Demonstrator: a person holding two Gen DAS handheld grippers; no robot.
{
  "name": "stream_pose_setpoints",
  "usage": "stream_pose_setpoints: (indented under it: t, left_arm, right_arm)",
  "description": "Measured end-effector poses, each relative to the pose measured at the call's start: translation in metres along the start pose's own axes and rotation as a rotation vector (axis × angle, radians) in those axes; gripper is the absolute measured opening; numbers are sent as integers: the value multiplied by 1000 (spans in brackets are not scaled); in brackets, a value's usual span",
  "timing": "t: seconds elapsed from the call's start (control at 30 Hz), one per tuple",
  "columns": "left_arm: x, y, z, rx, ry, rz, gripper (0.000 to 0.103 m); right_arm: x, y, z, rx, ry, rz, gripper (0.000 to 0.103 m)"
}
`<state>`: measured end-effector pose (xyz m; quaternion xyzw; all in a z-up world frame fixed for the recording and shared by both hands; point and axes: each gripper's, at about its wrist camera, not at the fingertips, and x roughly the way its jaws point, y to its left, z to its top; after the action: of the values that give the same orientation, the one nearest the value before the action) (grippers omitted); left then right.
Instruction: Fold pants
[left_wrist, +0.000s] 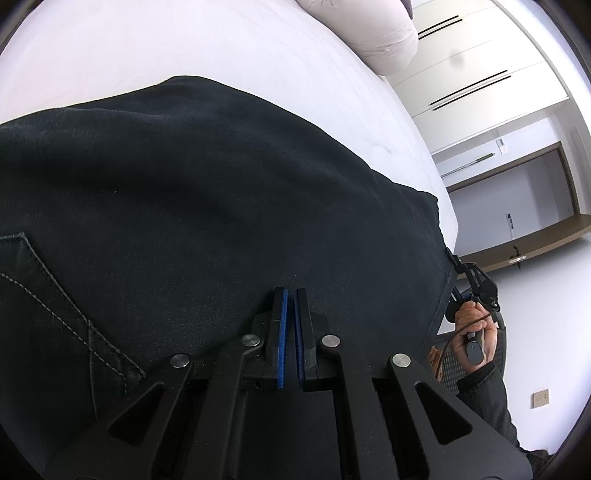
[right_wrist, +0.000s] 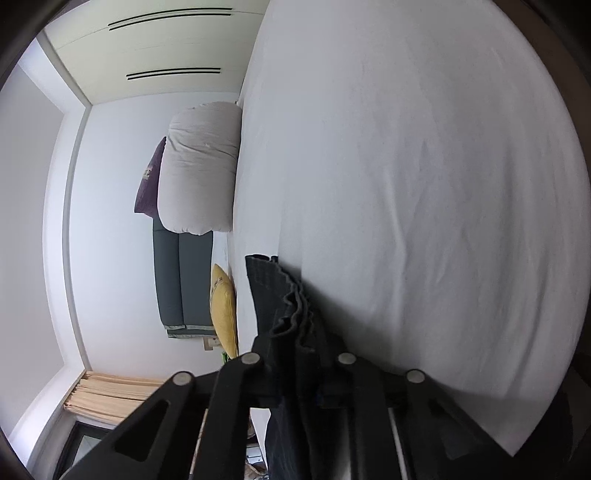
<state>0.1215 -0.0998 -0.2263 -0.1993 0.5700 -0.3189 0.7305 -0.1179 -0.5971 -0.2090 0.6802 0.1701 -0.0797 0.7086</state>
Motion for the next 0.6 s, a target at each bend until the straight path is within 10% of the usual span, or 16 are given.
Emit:
stream_pose_setpoints:
  t: [0.43,0.6]
  left_arm:
    - [-5,10,-2,-8,-5,-12,4]
    - [-8,9,-2,0,-16,-15,4]
  right_arm:
    - [2,34,-9,-142,-29,-103,11]
    - [14,99,-53,-422,37,-148,11]
